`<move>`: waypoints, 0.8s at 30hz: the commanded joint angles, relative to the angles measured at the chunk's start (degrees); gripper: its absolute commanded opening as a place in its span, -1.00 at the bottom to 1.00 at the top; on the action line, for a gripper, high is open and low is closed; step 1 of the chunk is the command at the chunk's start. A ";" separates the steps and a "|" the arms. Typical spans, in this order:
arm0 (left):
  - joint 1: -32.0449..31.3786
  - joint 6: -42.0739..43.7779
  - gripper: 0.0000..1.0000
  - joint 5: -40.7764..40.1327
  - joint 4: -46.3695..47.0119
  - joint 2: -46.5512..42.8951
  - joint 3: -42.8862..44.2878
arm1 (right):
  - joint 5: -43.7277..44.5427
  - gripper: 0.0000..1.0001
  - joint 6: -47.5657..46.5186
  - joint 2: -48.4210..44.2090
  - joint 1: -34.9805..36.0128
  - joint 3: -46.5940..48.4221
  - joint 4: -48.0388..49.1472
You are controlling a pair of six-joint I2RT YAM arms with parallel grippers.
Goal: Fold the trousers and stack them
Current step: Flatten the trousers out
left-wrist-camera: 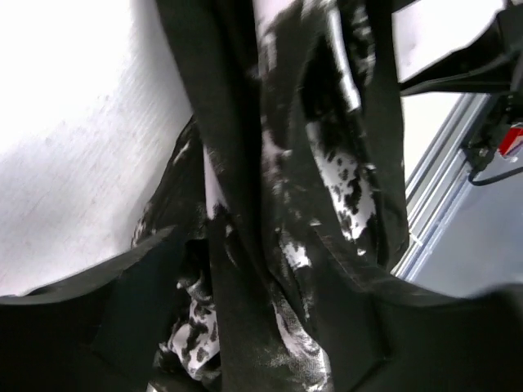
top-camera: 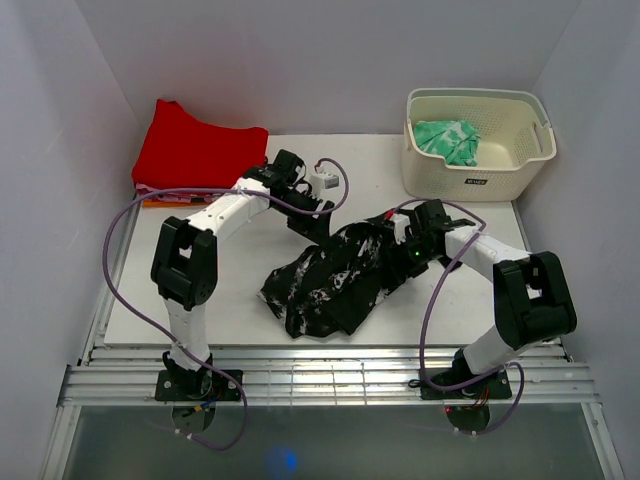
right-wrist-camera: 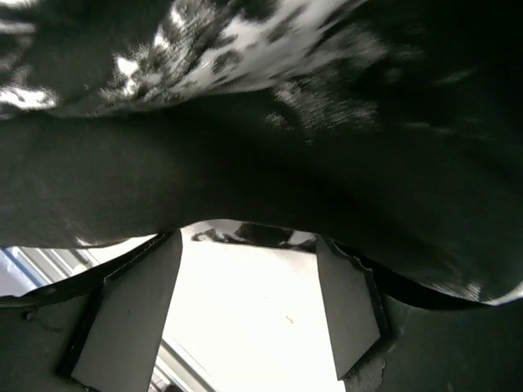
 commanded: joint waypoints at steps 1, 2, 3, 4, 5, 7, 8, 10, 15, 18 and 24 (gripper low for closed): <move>-0.70 -2.12 0.59 5.43 4.61 -4.60 1.94 | -0.13 0.45 0.46 -3.56 -2.66 3.81 0.72; -1.23 -2.30 0.64 4.65 5.33 -4.52 2.64 | -0.13 0.46 0.37 -4.36 -3.19 4.24 -0.76; -1.93 -1.51 0.66 2.47 5.86 -3.39 3.61 | -0.22 0.45 0.11 -5.15 -3.80 4.25 -1.56; -3.59 -0.90 0.69 1.31 5.95 -2.33 6.49 | 0.21 0.46 -0.33 -6.21 -4.85 4.08 -2.44; -4.57 -0.63 0.69 0.00 5.95 -1.01 8.34 | 0.57 0.47 -0.68 -6.57 -5.56 3.20 -3.41; -6.67 -1.15 0.70 -3.17 5.95 3.81 12.30 | 0.83 0.47 -0.68 -6.40 -7.40 2.58 -4.20; -7.29 -1.76 0.70 -4.40 5.95 5.57 16.58 | 0.92 0.46 -0.68 -6.05 -7.76 2.67 -4.82; -8.44 -2.91 0.70 -8.43 5.95 11.09 20.65 | 2.23 0.46 -0.68 -5.52 -8.12 2.49 -4.65; -9.41 -3.09 0.26 -11.79 4.72 17.63 28.91 | 7.33 0.46 0.72 -0.61 -8.12 3.54 -3.41; -9.32 -1.77 0.03 -12.05 2.96 17.90 29.72 | 9.88 0.46 1.25 3.71 -8.20 5.12 -3.15; -5.46 -4.65 -1.00 -13.99 7.88 8.24 23.05 | 7.26 0.29 5.29 8.63 -8.12 8.99 -2.62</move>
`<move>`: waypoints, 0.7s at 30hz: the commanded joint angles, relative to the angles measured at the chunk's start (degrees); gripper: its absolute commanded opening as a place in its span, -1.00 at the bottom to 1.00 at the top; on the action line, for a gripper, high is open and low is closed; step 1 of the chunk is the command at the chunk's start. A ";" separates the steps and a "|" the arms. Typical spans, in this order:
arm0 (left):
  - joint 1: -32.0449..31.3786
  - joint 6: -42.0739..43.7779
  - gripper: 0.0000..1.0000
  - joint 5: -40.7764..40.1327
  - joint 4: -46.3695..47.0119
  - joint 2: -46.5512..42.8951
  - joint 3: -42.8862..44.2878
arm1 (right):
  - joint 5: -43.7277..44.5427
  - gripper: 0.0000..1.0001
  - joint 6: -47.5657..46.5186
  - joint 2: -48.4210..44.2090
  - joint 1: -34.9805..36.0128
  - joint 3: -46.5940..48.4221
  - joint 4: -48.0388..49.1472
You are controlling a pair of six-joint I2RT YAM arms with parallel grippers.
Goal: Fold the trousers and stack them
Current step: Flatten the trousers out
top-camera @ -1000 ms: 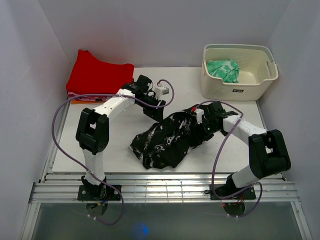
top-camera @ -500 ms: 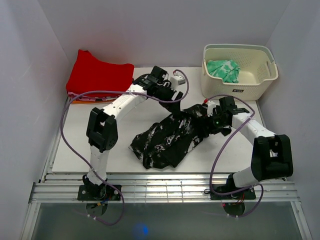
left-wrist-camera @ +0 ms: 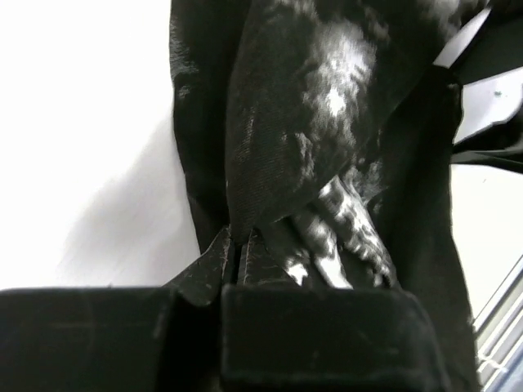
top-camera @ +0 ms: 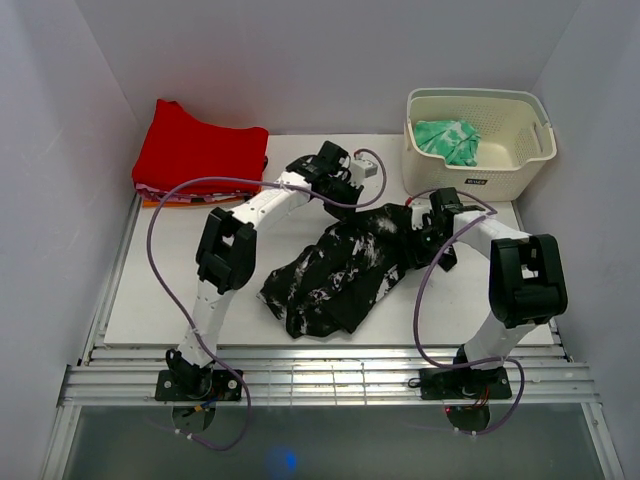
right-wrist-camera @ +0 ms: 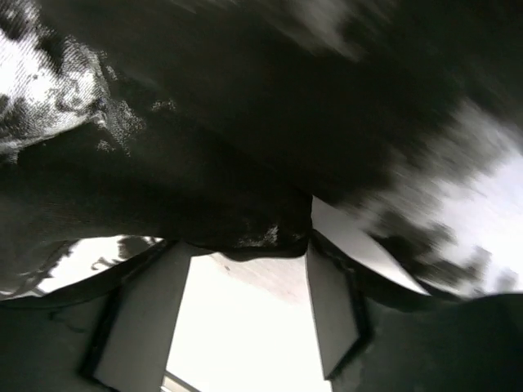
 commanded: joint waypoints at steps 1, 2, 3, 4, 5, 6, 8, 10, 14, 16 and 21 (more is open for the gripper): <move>4.96 -2.94 -1.00 -2.17 3.25 -11.90 -1.96 | -2.34 0.24 2.98 2.84 -0.01 2.46 -0.05; 6.02 -3.47 -1.00 -2.34 3.42 -13.04 -1.88 | -2.88 0.23 3.50 2.93 -0.01 3.16 -0.22; 7.08 -4.61 -1.00 -2.78 3.60 -15.57 -1.88 | -4.28 0.23 3.42 2.33 -0.09 3.34 -0.05; 9.35 -4.97 -1.00 -2.35 4.21 -16.91 -2.23 | -5.51 0.23 2.99 1.71 -0.27 3.43 -0.13; 10.59 -4.97 -1.00 -1.47 4.48 -18.31 -2.58 | -7.00 0.23 2.63 0.92 -0.45 3.43 -0.13; 11.65 -4.97 -1.00 1.15 4.83 -20.94 -3.10 | -8.84 0.22 1.85 -1.17 -0.62 3.52 -0.13; 13.59 -4.62 -1.00 3.88 4.31 -23.06 -3.98 | -13.51 0.22 1.05 -3.56 -0.71 4.13 -0.31; 13.68 -2.52 -1.00 6.87 2.82 -25.43 -4.16 | -16.49 0.23 0.43 -6.90 -0.71 5.80 0.04; 14.12 -2.77 -1.00 10.48 2.46 -30.00 -6.79 | -18.78 0.29 -1.84 -7.26 -0.10 11.15 -3.63; 14.12 -3.65 -1.00 10.93 3.07 -31.50 -6.89 | -18.35 0.39 -3.34 -4.90 1.57 13.79 -8.89; 13.68 -0.49 -1.00 26.18 -0.78 -32.74 -3.81 | -25.38 0.64 -3.26 -4.26 2.01 11.52 -9.55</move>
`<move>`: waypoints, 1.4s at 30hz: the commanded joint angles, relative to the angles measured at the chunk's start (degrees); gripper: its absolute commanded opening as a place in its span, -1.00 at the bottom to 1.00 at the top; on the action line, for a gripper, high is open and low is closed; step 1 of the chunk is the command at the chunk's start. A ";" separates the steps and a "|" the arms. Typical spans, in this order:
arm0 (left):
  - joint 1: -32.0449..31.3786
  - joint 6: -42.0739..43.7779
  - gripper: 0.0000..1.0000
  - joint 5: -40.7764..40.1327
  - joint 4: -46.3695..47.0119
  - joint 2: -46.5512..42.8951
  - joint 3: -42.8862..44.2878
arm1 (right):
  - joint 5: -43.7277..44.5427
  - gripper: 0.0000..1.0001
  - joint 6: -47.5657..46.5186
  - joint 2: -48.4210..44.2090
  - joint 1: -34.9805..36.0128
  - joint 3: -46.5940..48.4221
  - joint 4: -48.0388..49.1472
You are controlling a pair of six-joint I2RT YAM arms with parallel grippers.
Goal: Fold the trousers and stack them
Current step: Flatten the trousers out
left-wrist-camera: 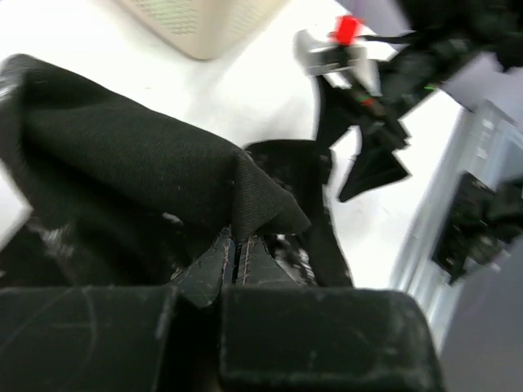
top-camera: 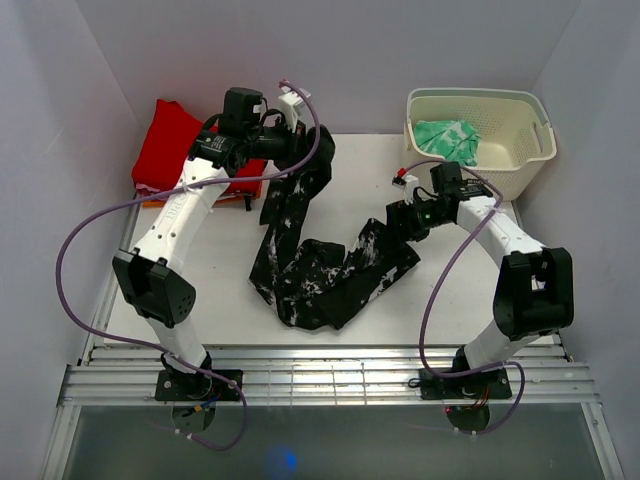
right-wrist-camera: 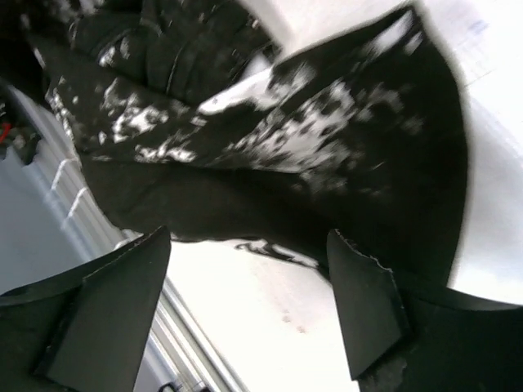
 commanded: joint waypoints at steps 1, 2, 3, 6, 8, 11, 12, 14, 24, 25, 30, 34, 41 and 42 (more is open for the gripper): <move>-0.39 3.64 -1.00 14.39 -3.43 -2.88 2.33 | -6.50 0.68 -0.88 -2.36 0.05 -0.88 -2.09; -0.48 3.83 -1.00 15.62 -4.66 -3.06 2.07 | -5.81 0.80 -0.61 -3.69 0.05 -0.44 -0.77; -0.48 3.74 -1.00 16.42 -4.85 -3.41 1.55 | -4.75 0.85 0.17 -4.92 0.05 0.17 2.11; -0.48 3.04 -1.00 15.56 -4.15 -5.78 -0.65 | 0.70 0.82 -3.66 -5.73 0.05 1.32 0.92; -0.31 2.34 -1.00 11.96 -3.80 -7.62 -2.23 | 4.04 0.82 -11.13 -3.71 0.22 0.97 -2.86; 0.92 -0.20 -1.00 5.13 -1.87 -10.17 -4.60 | 13.51 0.80 -16.08 0.42 1.98 -1.66 -3.58; 1.36 -0.91 -1.00 3.18 -1.69 -10.61 -5.74 | 16.15 0.80 -16.08 1.65 2.42 -2.19 -3.22; 3.99 -1.79 -1.00 0.10 -0.46 -12.45 -7.07 | 19.95 0.80 -13.45 4.47 2.68 -3.25 -0.33; 11.82 -2.41 -1.00 -5.54 1.65 -18.00 -14.80 | 23.22 0.44 -10.97 14.75 4.71 2.80 0.32; 12.00 -2.41 -1.00 -5.81 1.74 -18.26 -15.15 | 21.20 0.18 -11.68 14.32 4.62 2.64 -0.31; 12.26 -5.05 -1.00 -6.16 3.85 -18.36 -18.49 | 16.88 -0.84 -15.20 6.42 2.34 1.49 -4.00; 12.35 -6.71 -1.00 -4.76 4.99 -15.64 -18.67 | 20.11 -0.84 -18.18 0.53 -1.97 2.11 -6.38; 12.35 -7.95 -1.00 4.28 6.05 -6.94 -11.13 | 20.30 -0.84 -23.09 -0.28 -14.97 3.95 -13.49; 12.26 -8.12 -1.00 6.39 6.14 -5.01 -10.07 | 21.18 -0.84 -23.98 -0.01 -16.03 3.87 -15.16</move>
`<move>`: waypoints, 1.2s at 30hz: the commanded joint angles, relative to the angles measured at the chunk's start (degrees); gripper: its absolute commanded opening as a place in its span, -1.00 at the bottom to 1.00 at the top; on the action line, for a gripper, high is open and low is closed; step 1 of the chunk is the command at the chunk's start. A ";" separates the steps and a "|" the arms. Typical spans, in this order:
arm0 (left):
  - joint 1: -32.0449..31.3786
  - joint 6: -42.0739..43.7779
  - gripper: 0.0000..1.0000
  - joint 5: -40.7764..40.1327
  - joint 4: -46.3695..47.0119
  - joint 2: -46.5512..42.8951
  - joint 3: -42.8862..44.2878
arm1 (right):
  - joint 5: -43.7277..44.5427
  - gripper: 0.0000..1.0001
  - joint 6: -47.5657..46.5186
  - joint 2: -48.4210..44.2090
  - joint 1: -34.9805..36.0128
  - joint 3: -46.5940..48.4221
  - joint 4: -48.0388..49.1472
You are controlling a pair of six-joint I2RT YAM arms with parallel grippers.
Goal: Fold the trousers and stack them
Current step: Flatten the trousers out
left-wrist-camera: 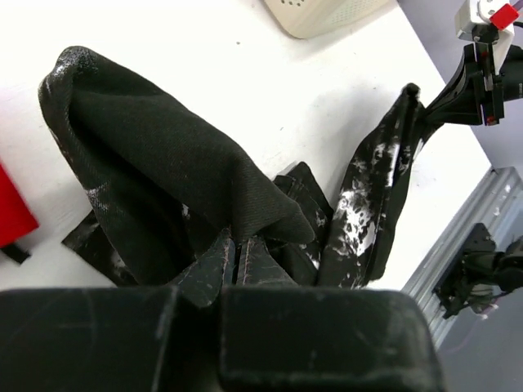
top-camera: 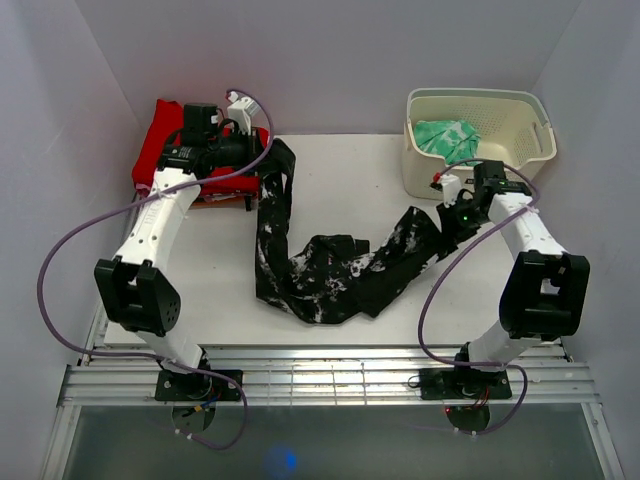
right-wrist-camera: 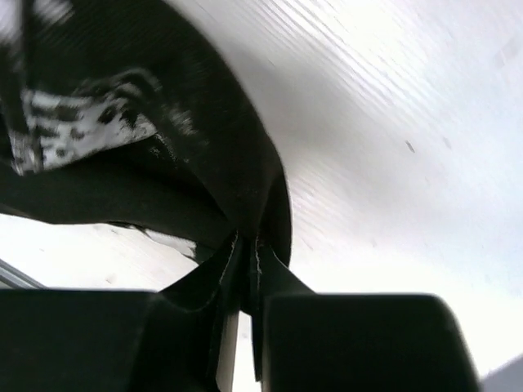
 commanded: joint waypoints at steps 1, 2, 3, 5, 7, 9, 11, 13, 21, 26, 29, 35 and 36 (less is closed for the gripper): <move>0.15 -1.65 -1.00 7.89 1.99 3.13 6.65 | 4.10 -0.75 -5.15 0.21 -5.35 1.93 -6.58; 0.15 -1.74 -1.00 7.90 2.07 3.84 7.02 | 4.30 -0.43 -6.29 -0.31 -5.53 1.49 -6.76; 0.15 -1.83 -1.00 8.33 2.07 4.45 7.19 | 3.61 -0.28 -9.17 -1.36 -5.53 0.26 -7.02; 0.15 -1.74 -1.00 8.86 1.98 6.13 7.02 | -2.51 0.49 -11.73 -5.40 -5.09 -0.45 -8.07; 0.15 -1.83 -1.00 9.74 2.33 6.74 6.41 | -6.14 0.70 -14.02 -8.39 -3.43 -0.10 -10.61; 0.15 -2.01 -1.00 9.39 2.60 7.01 5.53 | -9.14 0.71 -14.47 -9.80 1.48 -0.19 -12.12; 0.15 -1.57 -1.00 8.95 2.51 7.10 5.44 | -9.76 0.67 -13.77 -11.65 9.01 -2.46 -12.82; 0.07 -1.39 -1.00 8.69 2.34 7.45 5.79 | -9.32 0.65 -13.24 -13.58 14.05 -7.10 -11.95; 0.15 -0.78 -1.00 7.10 1.72 7.89 6.49 | 2.36 0.68 -3.32 -11.04 34.98 -17.32 -0.27; 0.24 0.63 -1.00 5.53 1.81 5.35 3.69 | 8.16 0.82 -0.59 -4.72 39.91 -20.57 6.59; 1.20 0.72 -1.00 0.35 2.16 1.13 -1.91 | 10.89 0.57 0.29 -1.29 40.61 -21.72 9.23; 4.81 6.32 -1.00 -14.06 -1.35 -9.75 -15.11 | 14.85 -0.65 -0.14 -1.11 40.35 -25.14 11.34; 5.07 9.21 -1.00 -16.60 -1.88 -10.91 -18.96 | 14.85 -0.83 -0.06 -1.72 40.26 -25.50 11.34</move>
